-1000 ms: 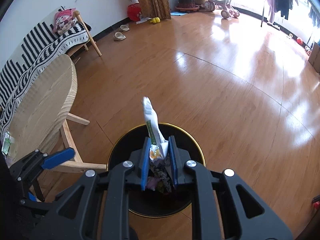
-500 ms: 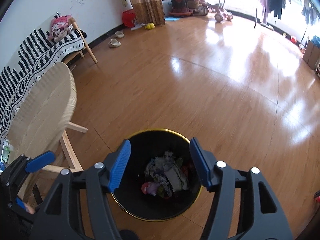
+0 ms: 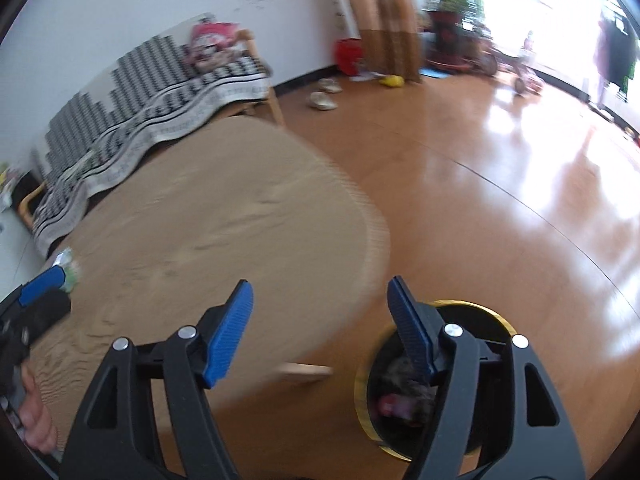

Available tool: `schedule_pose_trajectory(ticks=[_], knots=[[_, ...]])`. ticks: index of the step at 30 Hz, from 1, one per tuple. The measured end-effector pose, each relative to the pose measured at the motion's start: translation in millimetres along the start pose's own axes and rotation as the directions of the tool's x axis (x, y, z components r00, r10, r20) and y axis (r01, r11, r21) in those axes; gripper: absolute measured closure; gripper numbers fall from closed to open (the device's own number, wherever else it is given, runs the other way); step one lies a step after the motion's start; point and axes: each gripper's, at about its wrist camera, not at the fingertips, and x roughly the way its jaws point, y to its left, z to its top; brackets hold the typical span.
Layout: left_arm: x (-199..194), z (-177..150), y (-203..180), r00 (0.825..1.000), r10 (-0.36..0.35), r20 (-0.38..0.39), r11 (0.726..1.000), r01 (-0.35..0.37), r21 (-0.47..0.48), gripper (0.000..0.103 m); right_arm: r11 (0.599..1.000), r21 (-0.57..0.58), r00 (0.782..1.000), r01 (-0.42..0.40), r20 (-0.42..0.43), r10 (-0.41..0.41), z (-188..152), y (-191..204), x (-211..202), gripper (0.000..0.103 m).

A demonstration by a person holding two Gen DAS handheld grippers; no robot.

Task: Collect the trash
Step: 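Move both open tools back over the table toward the trash pile, then grasp the crumpled white-and-blue bag with the left tool while the right grasps the green plastic tray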

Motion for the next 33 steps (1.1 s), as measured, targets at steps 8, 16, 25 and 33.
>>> schedule_pose_trajectory(ticks=[8, 16, 25, 33], knots=[[-65, -14, 146, 0.961, 0.273, 0.035, 0.951, -0.264, -0.163, 0.011, 0.98, -0.155, 0.992, -0.122, -0.043, 0.116, 10, 132, 35, 0.03], [-103, -43, 238, 0.911, 0.412, 0.01, 0.896, -0.404, -0.187, 0.011, 0.952, -0.227, 0.977, -0.206, -0.095, 0.189, -3, 222, 60, 0.028], [-73, -65, 289, 0.904, 0.418, -0.093, 0.892, -0.427, -0.147, 0.011, 0.911, -0.314, 0.961, -0.269, -0.155, 0.231, -22, 298, 84, 0.026], [-59, -58, 309, 0.914, 0.394, -0.097, 0.893, -0.405, -0.195, 0.017, 0.88, -0.365, 0.948, -0.305, -0.204, 0.244, -29, 346, 107, 0.021]])
